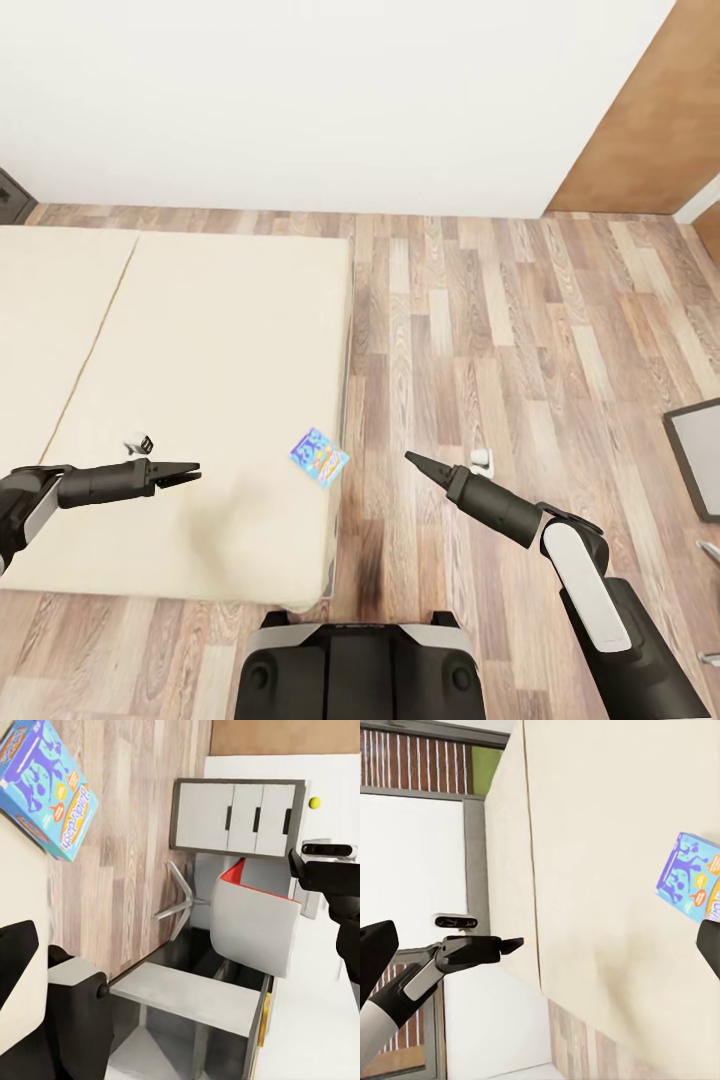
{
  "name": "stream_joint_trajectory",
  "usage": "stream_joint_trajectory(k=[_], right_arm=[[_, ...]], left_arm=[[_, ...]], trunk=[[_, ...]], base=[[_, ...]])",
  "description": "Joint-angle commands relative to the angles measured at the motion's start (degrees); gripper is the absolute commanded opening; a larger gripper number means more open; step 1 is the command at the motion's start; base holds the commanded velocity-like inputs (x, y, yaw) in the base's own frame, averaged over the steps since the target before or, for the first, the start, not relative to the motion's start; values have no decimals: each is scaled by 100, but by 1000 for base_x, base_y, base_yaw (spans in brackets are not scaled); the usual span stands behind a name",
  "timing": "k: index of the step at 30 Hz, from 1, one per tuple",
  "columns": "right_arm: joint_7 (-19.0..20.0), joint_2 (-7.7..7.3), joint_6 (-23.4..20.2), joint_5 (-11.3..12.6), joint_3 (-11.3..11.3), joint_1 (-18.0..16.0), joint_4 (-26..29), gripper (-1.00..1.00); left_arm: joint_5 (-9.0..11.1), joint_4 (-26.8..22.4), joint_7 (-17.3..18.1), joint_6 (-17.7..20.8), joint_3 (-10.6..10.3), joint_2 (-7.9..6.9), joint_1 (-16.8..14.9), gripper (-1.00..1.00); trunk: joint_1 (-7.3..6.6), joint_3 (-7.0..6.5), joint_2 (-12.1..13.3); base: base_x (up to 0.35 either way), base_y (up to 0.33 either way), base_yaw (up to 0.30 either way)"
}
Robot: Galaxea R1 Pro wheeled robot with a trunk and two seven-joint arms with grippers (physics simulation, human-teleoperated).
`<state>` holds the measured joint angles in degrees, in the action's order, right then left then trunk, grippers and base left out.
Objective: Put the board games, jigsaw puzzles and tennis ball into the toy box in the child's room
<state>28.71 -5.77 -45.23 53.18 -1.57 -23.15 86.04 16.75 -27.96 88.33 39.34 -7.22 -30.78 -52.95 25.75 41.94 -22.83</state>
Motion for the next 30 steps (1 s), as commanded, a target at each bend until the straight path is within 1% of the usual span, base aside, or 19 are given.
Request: stream_joint_trajectory(k=[1, 6, 14, 30], right_arm=[[4, -3, -21, 9, -1, -2, 1, 100], [10, -3, -21, 9, -1, -2, 1, 100], [23, -7, -21, 12, -1, -4, 1, 100], [19, -12, -21, 17, -1, -4, 1, 100]], left_arm=[[30, 1, 16, 62, -40, -7, -4, 100], [30, 1, 9, 58, -46, -3, -4, 100], [30, 8, 10, -75, -51, -2, -1, 100], [30, 10, 14, -99, -49, -6, 4, 100]], trunk=[[4, -3, -9], [4, -50, -9], [4, -124, -9], [4, -273, -9]], base=[[0, 0, 0], [0, 0, 0], [0, 0, 0], [0, 0, 0]])
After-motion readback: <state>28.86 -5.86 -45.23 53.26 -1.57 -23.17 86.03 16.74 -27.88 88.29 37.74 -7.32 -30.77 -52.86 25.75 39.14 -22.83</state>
